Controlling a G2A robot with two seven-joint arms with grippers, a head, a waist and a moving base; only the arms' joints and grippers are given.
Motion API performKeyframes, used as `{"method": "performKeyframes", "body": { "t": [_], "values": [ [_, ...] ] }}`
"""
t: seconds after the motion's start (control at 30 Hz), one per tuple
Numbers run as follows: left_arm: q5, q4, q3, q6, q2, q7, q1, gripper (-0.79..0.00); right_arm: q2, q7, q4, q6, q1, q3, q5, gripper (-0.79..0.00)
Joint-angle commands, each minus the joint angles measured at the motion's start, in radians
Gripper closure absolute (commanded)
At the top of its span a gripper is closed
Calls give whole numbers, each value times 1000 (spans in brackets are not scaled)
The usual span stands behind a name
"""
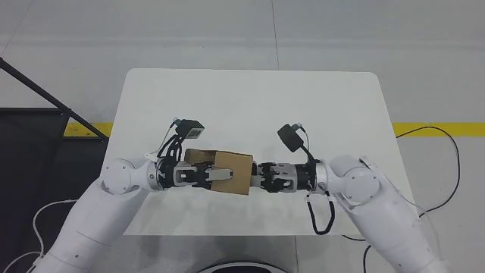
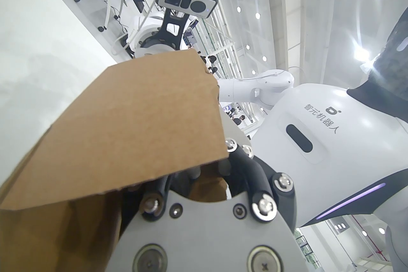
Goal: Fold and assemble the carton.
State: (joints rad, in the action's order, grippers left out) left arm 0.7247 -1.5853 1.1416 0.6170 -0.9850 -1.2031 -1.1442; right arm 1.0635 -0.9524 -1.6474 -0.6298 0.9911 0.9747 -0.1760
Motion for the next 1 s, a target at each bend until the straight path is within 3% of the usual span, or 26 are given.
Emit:
{"method": "performKeyframes", "body": {
  "t": [0.0,0.4,0.97],
  "values": [
    [0,0,0,0,0,0,0,0,1,-1,2,-1,-2,-2,0,-194],
    [0,-2,1,0,0,0,-1,0,-2,32,-6,13,11,16,42,-219],
    [6,-1,14,2,2,2,-9,0,-29,56,-54,-7,103,127,48,-292]
  ]
}}
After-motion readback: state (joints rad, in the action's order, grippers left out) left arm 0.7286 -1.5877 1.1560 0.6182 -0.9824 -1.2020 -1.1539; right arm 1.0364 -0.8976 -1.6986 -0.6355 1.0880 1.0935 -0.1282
